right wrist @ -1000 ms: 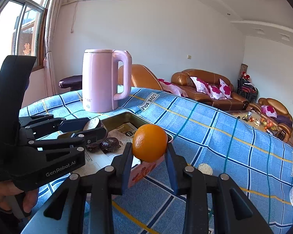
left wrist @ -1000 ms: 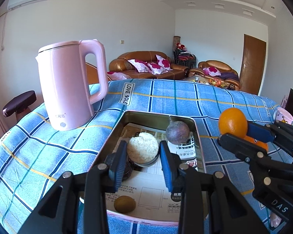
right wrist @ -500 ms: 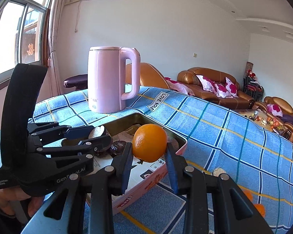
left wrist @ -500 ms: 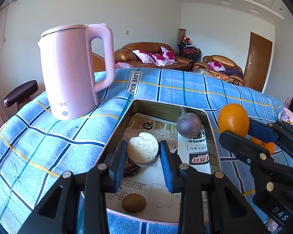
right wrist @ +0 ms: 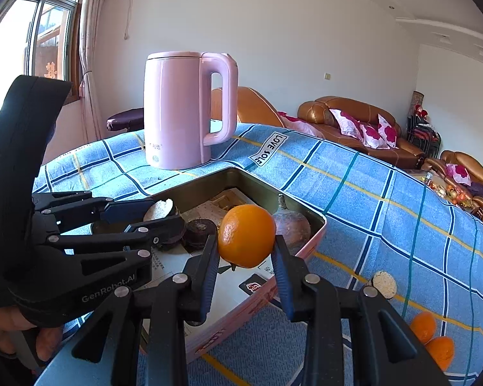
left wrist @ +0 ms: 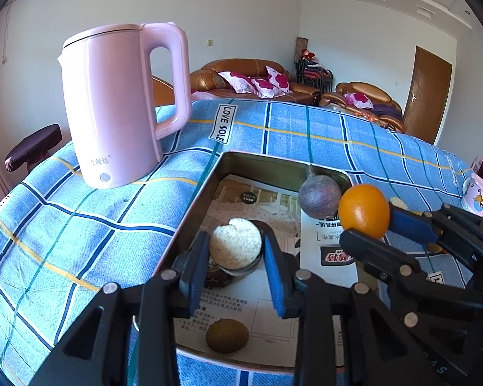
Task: Organize fruits
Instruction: 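Lower the bun and orange into the tin and open both grippers, then move back to the table and grasp another orange with the right gripper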
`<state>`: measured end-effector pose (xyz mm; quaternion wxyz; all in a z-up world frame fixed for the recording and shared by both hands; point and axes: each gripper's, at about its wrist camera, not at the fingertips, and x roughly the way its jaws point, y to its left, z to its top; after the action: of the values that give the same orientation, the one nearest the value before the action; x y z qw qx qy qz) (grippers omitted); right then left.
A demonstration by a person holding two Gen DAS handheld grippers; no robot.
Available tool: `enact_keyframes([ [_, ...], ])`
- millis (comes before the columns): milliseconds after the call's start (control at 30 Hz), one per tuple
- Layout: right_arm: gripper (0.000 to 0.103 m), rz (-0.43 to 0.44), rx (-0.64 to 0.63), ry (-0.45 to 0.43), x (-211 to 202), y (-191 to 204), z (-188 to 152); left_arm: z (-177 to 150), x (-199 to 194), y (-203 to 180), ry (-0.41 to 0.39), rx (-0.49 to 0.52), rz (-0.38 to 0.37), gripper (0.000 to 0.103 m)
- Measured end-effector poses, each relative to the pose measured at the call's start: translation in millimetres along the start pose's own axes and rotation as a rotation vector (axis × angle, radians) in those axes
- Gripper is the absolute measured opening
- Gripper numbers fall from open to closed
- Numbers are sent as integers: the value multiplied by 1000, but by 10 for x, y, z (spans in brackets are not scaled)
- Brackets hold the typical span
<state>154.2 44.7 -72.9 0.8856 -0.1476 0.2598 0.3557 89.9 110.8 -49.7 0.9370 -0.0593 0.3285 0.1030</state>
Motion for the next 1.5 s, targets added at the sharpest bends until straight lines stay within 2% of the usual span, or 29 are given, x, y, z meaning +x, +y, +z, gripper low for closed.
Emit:
enact_keyframes([
  [300, 35, 7, 2, 49, 133, 10, -51, -27, 35, -16, 7, 3, -16, 37],
  [500, 35, 1, 7, 49, 130, -5, -52, -26, 33, -14, 7, 1, -17, 37],
  [667, 36, -18, 14, 41, 115, -18, -47, -25, 14, 38, -7, -20, 4, 57],
  [733, 38, -24, 23, 31, 100, -36, -47, -25, -6, 62, -16, -28, 14, 62],
  [900, 50, -44, 41, 7, 54, -73, -46, -15, -30, 82, -21, -39, 11, 65],
  [1033, 52, -69, 42, -10, -23, -96, -61, 12, -105, 65, -45, -47, 19, 81],
  [1167, 58, -96, 64, -28, -199, -203, -91, 58, -225, -28, -76, -51, -19, 94],
  [1300, 61, -156, 78, -41, -444, -402, -176, 112, -326, -267, -96, -15, -49, 94],
  [1500, 62, -306, 138, -22, -757, -877, -418, 109, -347, -709, -81, 57, -88, 95],
])
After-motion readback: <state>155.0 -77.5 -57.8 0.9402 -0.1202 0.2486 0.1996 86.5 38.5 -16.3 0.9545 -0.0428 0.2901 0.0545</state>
